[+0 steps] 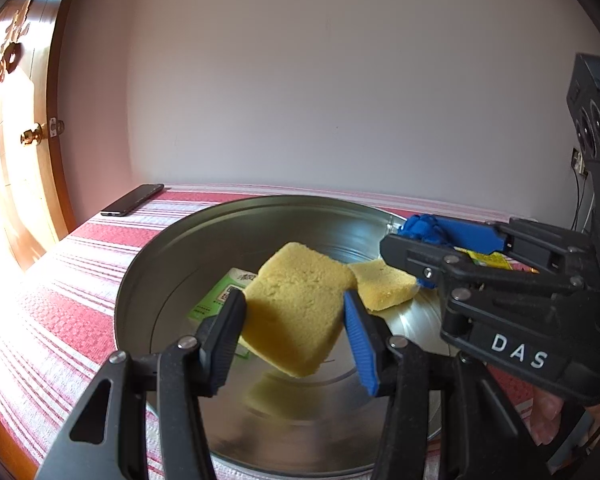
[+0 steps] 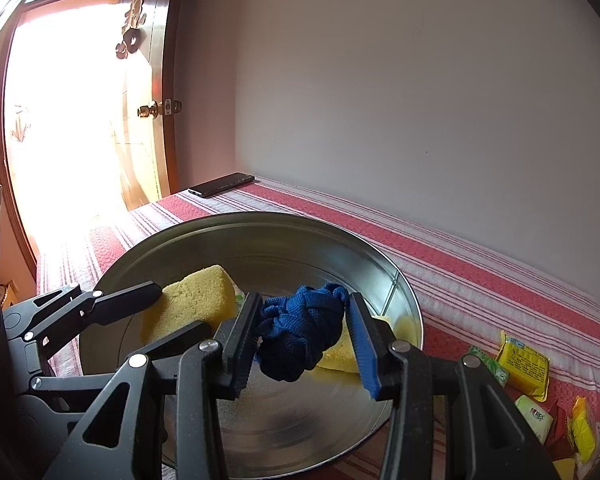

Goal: Organize objects
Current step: 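Lower both items into the tin and open both tools, then move both tools back toward the remaining items on the bed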

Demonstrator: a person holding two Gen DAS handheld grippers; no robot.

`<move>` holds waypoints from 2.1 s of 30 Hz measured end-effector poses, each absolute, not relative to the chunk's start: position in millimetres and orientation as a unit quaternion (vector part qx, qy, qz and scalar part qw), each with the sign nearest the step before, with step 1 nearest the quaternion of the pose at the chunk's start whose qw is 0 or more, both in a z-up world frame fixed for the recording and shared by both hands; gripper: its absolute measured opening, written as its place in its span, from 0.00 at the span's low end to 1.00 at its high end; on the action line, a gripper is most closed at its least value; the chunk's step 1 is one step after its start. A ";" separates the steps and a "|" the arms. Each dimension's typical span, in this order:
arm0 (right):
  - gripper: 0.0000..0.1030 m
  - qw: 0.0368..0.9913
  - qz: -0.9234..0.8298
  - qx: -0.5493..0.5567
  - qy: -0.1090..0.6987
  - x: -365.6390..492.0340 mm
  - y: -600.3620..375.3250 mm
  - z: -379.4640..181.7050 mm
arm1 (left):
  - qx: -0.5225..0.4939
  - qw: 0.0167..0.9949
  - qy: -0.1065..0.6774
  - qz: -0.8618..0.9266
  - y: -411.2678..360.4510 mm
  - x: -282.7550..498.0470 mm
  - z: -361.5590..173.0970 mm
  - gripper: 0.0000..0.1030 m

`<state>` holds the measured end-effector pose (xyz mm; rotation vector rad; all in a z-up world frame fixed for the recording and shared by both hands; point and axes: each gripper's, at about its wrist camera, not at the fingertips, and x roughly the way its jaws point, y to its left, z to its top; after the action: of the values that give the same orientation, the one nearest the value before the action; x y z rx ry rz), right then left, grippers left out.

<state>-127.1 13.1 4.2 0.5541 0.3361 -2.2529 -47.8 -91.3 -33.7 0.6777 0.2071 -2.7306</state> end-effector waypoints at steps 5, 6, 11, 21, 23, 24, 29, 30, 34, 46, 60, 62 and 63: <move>0.45 0.392 -0.883 0.225 0.131 -129.8 13.9 0.3 | 0.242 0.164 0.075 -0.953 -95.8 -49.7 -36.2 0.49; 0.45 0.395 -0.880 0.229 0.131 -130.2 13.5 -0.8 | 0.242 0.166 0.077 -0.953 -92.4 -47.5 -35.8 0.52; 0.58 0.394 -0.883 0.227 0.118 -127.4 20.1 -1.2 | 0.238 0.171 0.089 -0.952 -92.7 -43.1 -35.8 0.71; 0.69 0.376 -0.897 0.220 0.071 -127.9 55.2 7.4 | 0.218 0.164 0.088 -0.958 -80.1 -39.5 -29.8 0.88; 0.69 0.371 -0.901 0.215 0.066 -126.7 66.0 8.9 | 0.211 0.157 0.090 -0.960 -75.4 -38.4 -27.8 0.88; 0.69 0.367 -0.903 0.214 0.063 -126.3 72.2 9.3 | 0.209 0.155 0.090 -0.961 -73.0 -38.2 -27.1 0.89; 0.69 0.336 -0.916 0.215 0.040 -131.4 116.6 11.3 | 0.198 0.133 0.092 -0.967 -51.8 -38.6 -25.1 0.92; 0.69 0.325 -0.920 0.214 0.035 -132.2 128.3 11.4 | 0.195 0.128 0.090 -0.968 -45.6 -38.9 -23.8 0.92; 0.74 0.272 -0.938 0.213 0.019 -138.2 173.0 9.9 | 0.190 0.096 0.075 -0.974 -16.9 -44.6 -19.2 0.92; 0.74 0.199 -0.954 0.224 0.006 -142.9 242.1 -3.0 | 0.194 0.043 0.027 -0.980 43.9 -68.5 -15.2 1.00; 0.74 0.170 -0.934 0.309 0.055 -163.9 241.5 -31.5 | 0.237 0.027 0.038 -0.970 50.7 -88.3 -27.8 1.00; 0.74 0.168 -0.930 0.321 0.058 -166.5 241.5 -33.8 | 0.242 0.026 0.034 -0.969 52.0 -89.3 -28.8 1.00; 0.74 0.167 -0.928 0.327 0.058 -168.1 242.4 -35.1 | 0.243 0.025 0.033 -0.969 52.6 -90.1 -29.1 1.00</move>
<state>-168.1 242.4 -35.1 0.9316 0.1655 -2.6424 -90.1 52.6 -29.1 0.7514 0.1009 -2.9963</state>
